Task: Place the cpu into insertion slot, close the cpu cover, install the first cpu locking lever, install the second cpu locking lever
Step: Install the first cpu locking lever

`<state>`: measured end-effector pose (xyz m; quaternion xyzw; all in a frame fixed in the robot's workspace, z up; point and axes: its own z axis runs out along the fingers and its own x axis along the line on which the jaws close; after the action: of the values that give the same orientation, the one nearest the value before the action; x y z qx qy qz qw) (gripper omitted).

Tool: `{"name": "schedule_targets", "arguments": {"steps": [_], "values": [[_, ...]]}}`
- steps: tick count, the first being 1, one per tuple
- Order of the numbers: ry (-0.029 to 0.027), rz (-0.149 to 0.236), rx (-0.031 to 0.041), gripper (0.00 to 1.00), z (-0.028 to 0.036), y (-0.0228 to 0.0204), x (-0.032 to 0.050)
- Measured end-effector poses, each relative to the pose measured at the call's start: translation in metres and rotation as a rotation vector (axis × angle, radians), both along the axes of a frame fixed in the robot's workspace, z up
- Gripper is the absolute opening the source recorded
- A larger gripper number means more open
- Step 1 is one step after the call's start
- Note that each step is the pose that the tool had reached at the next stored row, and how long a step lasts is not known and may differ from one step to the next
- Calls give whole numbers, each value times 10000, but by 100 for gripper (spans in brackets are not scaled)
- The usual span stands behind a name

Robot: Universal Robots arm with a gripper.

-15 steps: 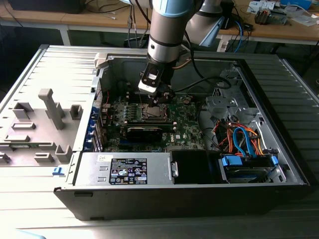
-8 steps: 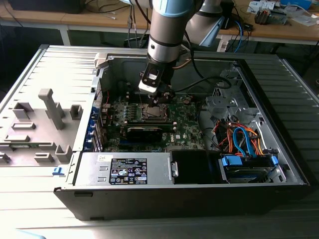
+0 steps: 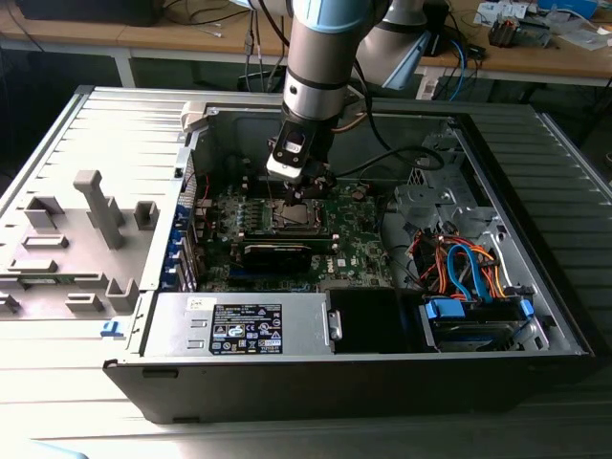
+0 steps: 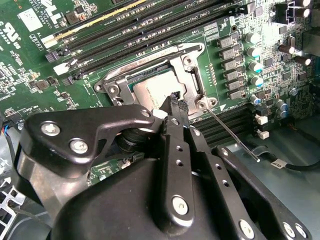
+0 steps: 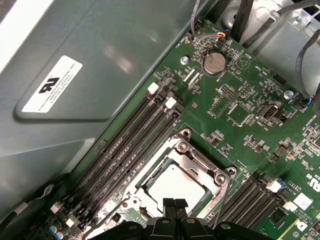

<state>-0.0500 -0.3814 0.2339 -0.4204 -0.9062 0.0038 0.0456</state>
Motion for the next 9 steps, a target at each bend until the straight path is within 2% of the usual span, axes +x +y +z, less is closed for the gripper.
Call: {"name": "schedule_targets", "arguments": {"steps": [9], "values": [[0, 108, 1, 11, 0, 0, 0]]}}
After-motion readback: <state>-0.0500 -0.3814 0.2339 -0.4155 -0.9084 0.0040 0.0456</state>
